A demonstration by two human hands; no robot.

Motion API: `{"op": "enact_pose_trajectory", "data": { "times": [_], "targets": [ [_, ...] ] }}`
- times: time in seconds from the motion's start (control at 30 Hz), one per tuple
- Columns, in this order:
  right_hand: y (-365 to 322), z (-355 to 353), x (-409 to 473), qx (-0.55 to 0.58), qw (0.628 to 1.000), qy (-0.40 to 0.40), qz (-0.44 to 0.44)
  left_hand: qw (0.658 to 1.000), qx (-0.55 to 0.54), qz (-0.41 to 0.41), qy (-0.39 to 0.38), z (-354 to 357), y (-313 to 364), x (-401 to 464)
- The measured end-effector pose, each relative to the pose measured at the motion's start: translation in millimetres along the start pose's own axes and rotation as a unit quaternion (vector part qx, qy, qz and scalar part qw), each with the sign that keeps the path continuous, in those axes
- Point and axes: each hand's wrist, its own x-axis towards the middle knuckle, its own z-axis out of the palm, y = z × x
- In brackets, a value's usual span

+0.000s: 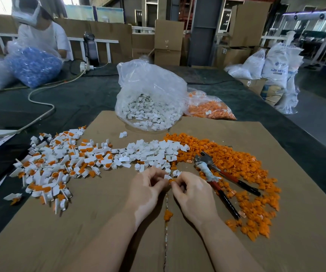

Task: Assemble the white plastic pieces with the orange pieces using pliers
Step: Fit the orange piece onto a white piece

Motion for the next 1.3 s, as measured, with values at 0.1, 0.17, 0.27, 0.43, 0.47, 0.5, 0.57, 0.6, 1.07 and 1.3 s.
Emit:
{"op": "enact_pose_trajectory", "data": {
  "times": [0.1, 0.17, 0.27, 0.43, 0.47, 0.5, 0.57, 0.6, 1.07, 1.3],
  "targets": [
    [1, 0, 0, 0.002, 1.0, -0.011, 0.004, 1.0, 0.017, 0.016, -0.002, 2, 0, -2],
    [1, 0, -1, 0.005, 1.0, -0.011, 0.002, 1.0, 0.014, 0.018, -0.003, 3, 0, -3],
    [1, -1, 0, 0.029, 1.0, -0.01, -0.003, 1.0, 0.005, 0.013, 0.002, 2, 0, -1],
    [-2, -3, -1, 0.118, 0.993, 0.027, 0.006, 0.995, -0.089, -0.02, 0.025, -1, -1, 1],
    [-2, -3, -1, 0.123, 0.992, 0.033, 0.003, 0.995, -0.094, -0.018, 0.023, -1, -1, 1],
    [-2, -4, -1, 0.119, 0.992, 0.034, -0.005, 0.995, -0.092, -0.014, 0.02, -2, -1, 1],
    [-2, -4, 0, 0.106, 0.994, 0.023, -0.031, 0.997, -0.078, -0.007, 0.015, -3, 0, 0],
    [-2, -5, 0, 0.102, 0.994, 0.017, -0.041, 0.997, -0.071, -0.003, 0.013, -3, 1, 0],
    [-4, -6, 2, 0.09, 0.995, 0.008, -0.043, 0.997, -0.075, 0.007, 0.0, -2, 1, -1],
    [-3, -12, 2, -0.036, 0.996, 0.085, -0.008, 0.993, -0.117, -0.029, 0.011, 0, 0, 7]
  ]
}}
